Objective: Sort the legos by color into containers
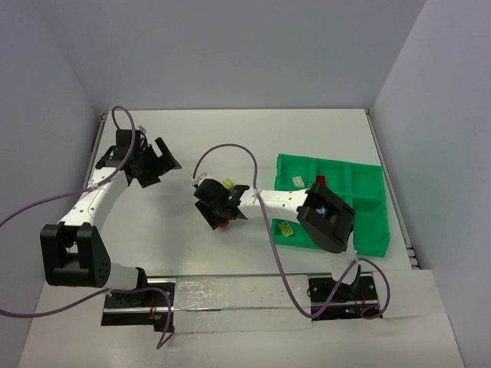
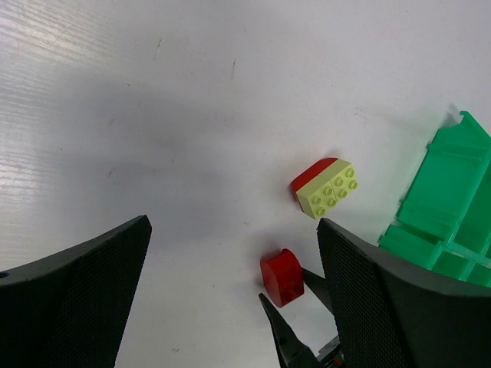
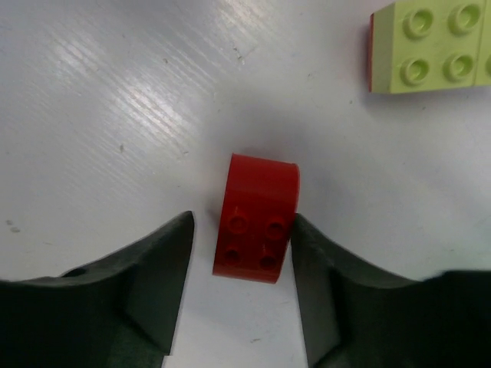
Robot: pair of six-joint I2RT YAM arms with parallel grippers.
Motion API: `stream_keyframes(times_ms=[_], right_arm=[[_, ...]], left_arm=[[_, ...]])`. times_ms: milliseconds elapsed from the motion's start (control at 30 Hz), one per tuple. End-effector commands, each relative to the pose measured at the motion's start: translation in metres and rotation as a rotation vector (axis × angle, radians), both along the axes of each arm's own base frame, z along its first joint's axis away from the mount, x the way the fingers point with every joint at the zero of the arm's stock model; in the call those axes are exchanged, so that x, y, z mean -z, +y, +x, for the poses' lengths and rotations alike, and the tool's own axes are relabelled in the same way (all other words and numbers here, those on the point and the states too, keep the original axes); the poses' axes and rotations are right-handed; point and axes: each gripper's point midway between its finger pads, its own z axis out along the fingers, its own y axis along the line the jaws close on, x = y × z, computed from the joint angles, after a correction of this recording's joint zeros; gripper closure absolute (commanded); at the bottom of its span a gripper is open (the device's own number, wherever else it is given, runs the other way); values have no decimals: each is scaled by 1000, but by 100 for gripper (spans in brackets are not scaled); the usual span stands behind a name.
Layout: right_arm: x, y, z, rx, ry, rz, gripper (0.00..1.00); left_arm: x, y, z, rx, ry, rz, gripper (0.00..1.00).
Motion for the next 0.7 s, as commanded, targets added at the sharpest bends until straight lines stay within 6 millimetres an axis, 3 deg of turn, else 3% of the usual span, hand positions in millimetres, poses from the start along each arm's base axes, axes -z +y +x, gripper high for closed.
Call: stream_keyframes(times_ms=[0, 100, 133, 233, 333, 500, 667], right_arm=[[-15, 0, 10, 43, -61, 13, 56], [-28, -4, 15, 58, -101, 17, 94], [-34, -6, 17, 63, -115, 24, 99], [-63, -13, 23, 92, -168, 59, 100], [-94, -33, 28, 158, -209, 107, 100], [-131, -88, 40, 301, -250, 166, 100], [-163, -157, 57, 522, -248, 239, 100]], left_arm=[[-17, 4, 7, -2, -54, 12, 4], [-18, 4, 8, -5, -59, 6, 4], [-19, 3, 9, -6, -60, 5, 4], [-21, 3, 10, -8, -65, -1, 3], [-21, 3, 9, -13, -65, -3, 4], [-21, 4, 7, -23, -70, -5, 4], [-33, 5, 6, -21, -102, 4, 4]])
